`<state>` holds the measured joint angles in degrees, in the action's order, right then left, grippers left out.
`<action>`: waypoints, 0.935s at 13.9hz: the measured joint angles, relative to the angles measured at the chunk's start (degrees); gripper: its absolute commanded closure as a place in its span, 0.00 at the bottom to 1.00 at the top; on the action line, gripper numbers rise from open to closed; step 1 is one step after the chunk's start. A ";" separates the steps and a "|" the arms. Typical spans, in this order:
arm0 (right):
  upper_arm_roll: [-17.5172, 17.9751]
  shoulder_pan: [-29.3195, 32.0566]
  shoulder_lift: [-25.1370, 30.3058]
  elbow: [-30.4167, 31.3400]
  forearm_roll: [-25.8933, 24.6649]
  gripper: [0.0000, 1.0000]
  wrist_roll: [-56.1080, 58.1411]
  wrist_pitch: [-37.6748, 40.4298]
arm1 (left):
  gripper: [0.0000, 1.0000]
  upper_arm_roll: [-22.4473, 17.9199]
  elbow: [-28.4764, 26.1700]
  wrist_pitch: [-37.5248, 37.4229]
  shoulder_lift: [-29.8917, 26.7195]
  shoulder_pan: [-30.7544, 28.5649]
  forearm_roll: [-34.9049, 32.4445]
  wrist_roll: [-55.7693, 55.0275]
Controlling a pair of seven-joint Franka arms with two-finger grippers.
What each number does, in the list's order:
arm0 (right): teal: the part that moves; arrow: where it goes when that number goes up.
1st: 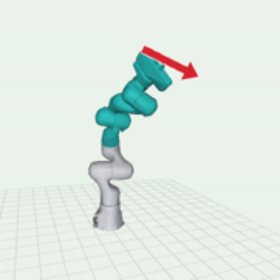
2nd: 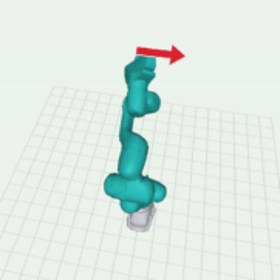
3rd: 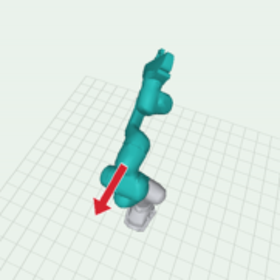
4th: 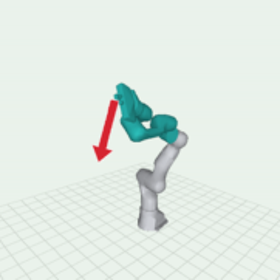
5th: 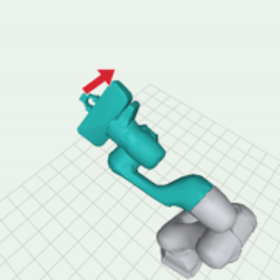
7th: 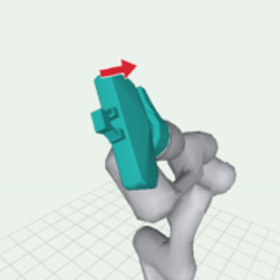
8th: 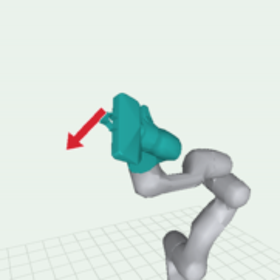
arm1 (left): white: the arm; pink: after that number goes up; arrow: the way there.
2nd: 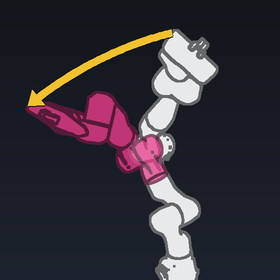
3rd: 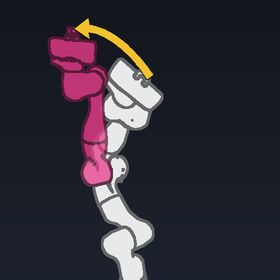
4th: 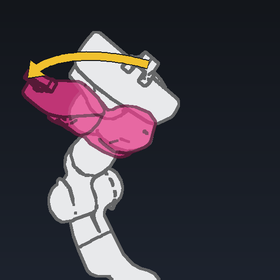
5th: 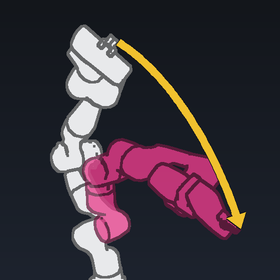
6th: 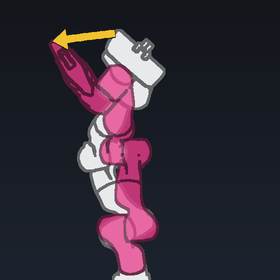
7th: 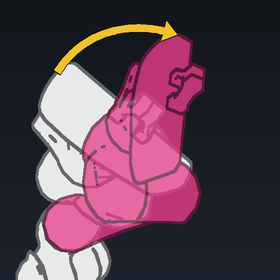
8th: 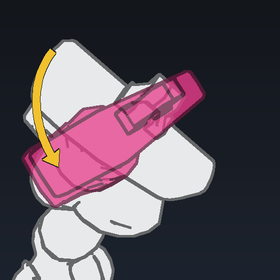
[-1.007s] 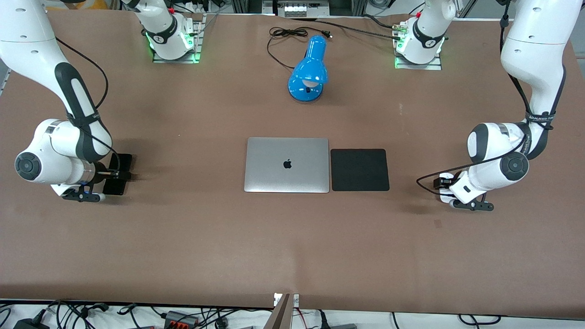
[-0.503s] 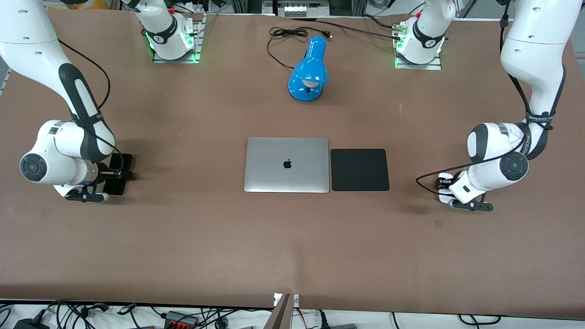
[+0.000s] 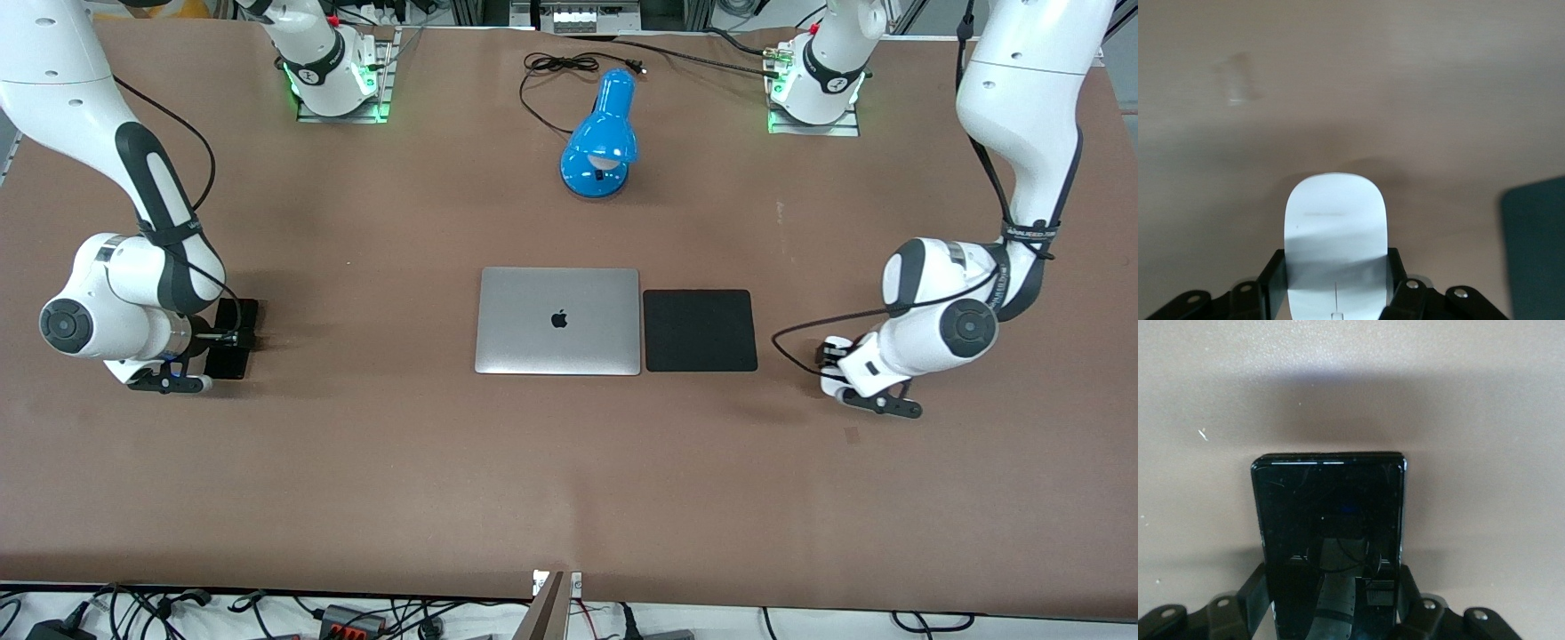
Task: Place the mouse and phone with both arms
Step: 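Carry the phone toward the laptop while the left gripper carries the mouse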
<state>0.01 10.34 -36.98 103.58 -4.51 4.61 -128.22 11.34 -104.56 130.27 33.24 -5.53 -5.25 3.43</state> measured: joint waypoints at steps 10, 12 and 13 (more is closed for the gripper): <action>1.36 -13.04 6.54 -4.51 0.65 0.66 -5.51 10.29 | 0.67 7.11 -0.09 -1.83 -0.22 8.31 0.00 -18.66; 1.47 -18.26 6.33 -4.69 2.82 0.66 -10.44 10.21 | 0.67 7.13 -0.17 -1.85 -0.15 10.94 0.00 -20.80; 1.49 -20.69 6.11 -4.69 4.94 0.66 -12.24 10.03 | 0.66 7.13 -0.17 -1.84 -0.04 11.82 0.00 -21.48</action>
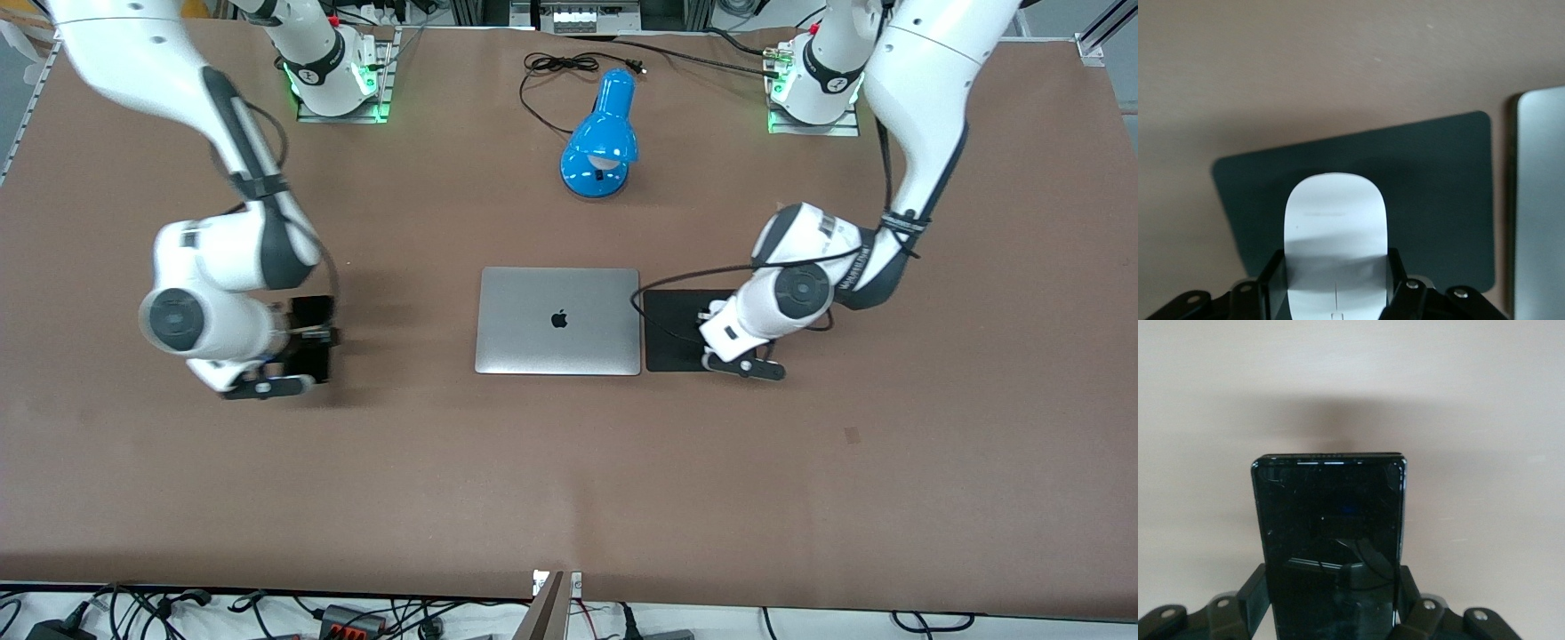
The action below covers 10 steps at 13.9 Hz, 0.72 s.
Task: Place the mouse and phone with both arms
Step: 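Carry the phone toward the laptop while the left gripper carries the mouse, then lower the phone beside the laptop while the left gripper lowers the mouse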
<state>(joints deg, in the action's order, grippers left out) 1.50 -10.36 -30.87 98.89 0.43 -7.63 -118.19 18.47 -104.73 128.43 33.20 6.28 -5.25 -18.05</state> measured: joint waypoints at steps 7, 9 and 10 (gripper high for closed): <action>-0.04 -8.72 -3.50 -0.05 6.01 0.66 -8.76 -5.38 | 0.66 -0.02 0.05 0.17 2.04 0.57 0.00 -0.34; -0.04 -9.83 -5.17 -0.06 6.02 0.66 -10.46 -7.26 | 0.65 -0.02 0.07 0.19 2.27 0.57 0.00 -0.34; -0.04 -10.26 -5.83 -0.06 6.02 0.66 -10.73 -7.87 | 0.64 -0.02 0.07 0.30 2.46 0.58 0.00 -0.34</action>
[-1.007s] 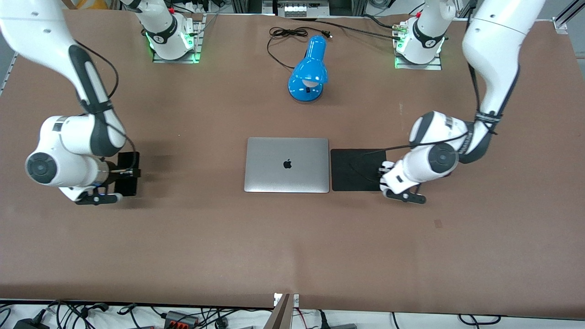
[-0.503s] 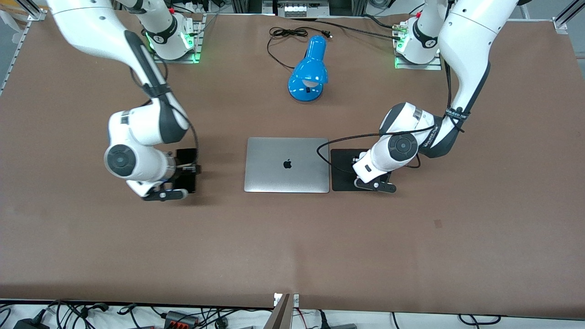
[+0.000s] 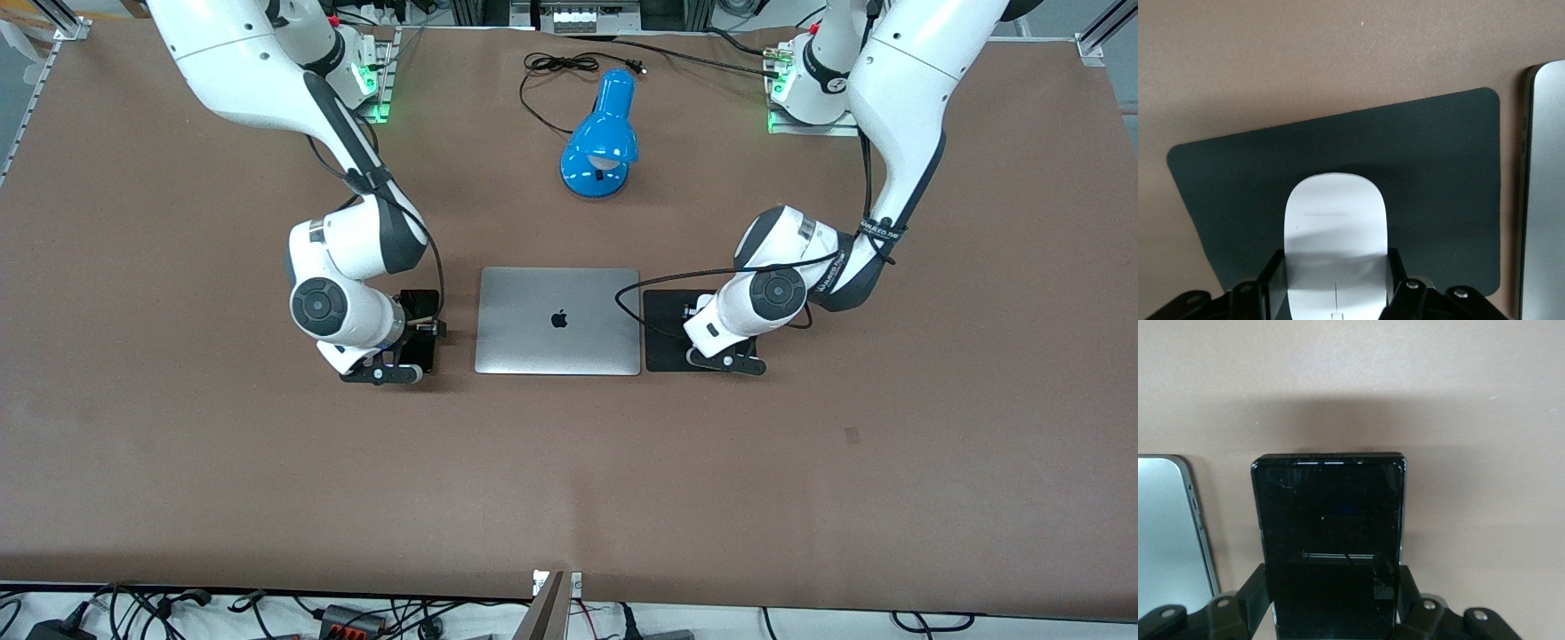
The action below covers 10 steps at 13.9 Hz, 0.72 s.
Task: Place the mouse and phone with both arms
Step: 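Lower the phone beside the laptop while the left gripper lowers the mouse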
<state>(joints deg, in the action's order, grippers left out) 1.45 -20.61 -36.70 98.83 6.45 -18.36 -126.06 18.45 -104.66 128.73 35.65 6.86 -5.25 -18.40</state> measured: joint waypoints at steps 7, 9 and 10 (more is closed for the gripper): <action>-0.01 -1.88 -3.06 -0.01 0.00 0.06 -0.21 -1.68 | 0.00 -0.01 0.00 0.38 0.34 0.00 0.00 0.00; -0.09 -2.00 -3.16 -0.05 0.00 0.00 -0.27 -1.68 | 0.00 -0.03 0.07 0.38 0.33 -0.02 0.00 -0.01; -0.09 -2.01 -3.16 -0.08 0.01 0.00 -0.29 -1.68 | 0.00 -0.06 0.25 0.26 0.30 -0.11 0.00 -0.01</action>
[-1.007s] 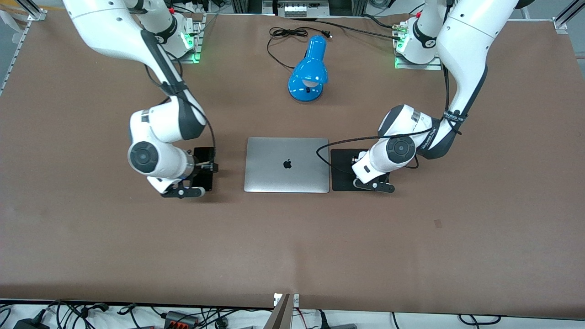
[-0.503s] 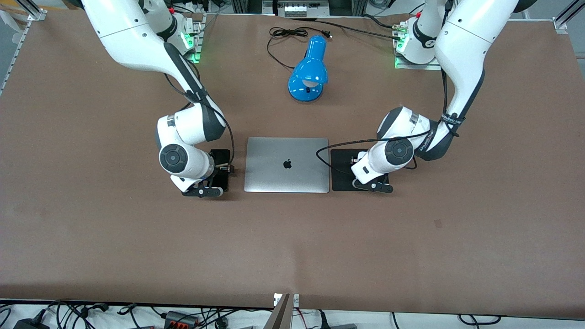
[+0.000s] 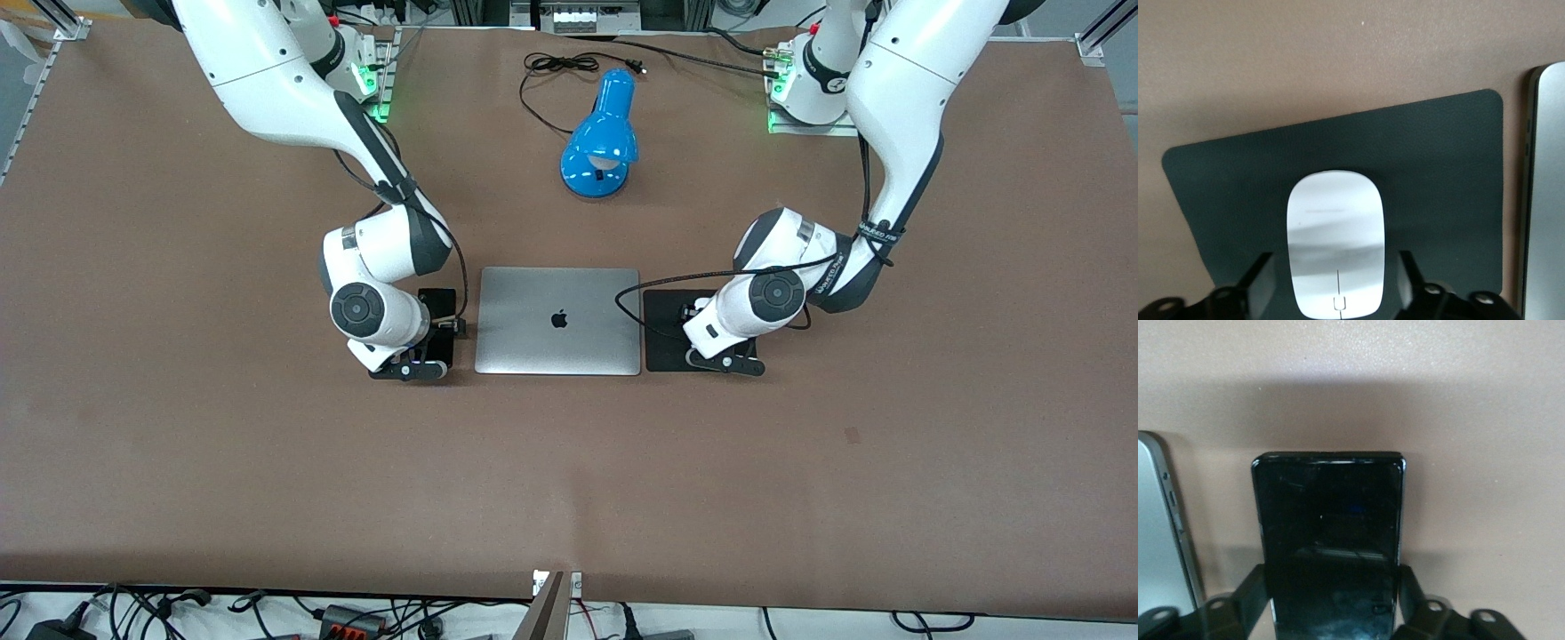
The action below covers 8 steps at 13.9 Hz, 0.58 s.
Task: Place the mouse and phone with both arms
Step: 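Lower the phone beside the laptop while the left gripper lowers the mouse, then open both grippers and lift both arms away from the objects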
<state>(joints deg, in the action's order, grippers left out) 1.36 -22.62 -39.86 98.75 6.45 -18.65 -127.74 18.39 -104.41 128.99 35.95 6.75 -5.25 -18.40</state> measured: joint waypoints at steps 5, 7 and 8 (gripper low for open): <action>-0.83 0.06 3.59 -2.35 -0.01 0.00 -0.15 0.99 | 0.00 -0.65 5.53 -10.17 -2.90 -3.94 -0.02 -0.11; -1.68 0.69 7.89 -3.82 -0.01 0.00 -0.15 4.69 | 0.00 -0.72 6.98 -14.87 -6.76 -7.30 -0.03 -0.05; -1.99 1.46 10.04 -5.12 -0.02 0.00 -0.14 7.67 | 0.00 -0.74 7.60 -18.05 -8.99 -8.85 -0.04 -0.08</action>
<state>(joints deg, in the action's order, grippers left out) -0.63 -21.16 -29.82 93.63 6.43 -18.80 -120.07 17.65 -96.80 110.94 26.96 -2.10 -5.29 -18.48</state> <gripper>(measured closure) 0.000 0.000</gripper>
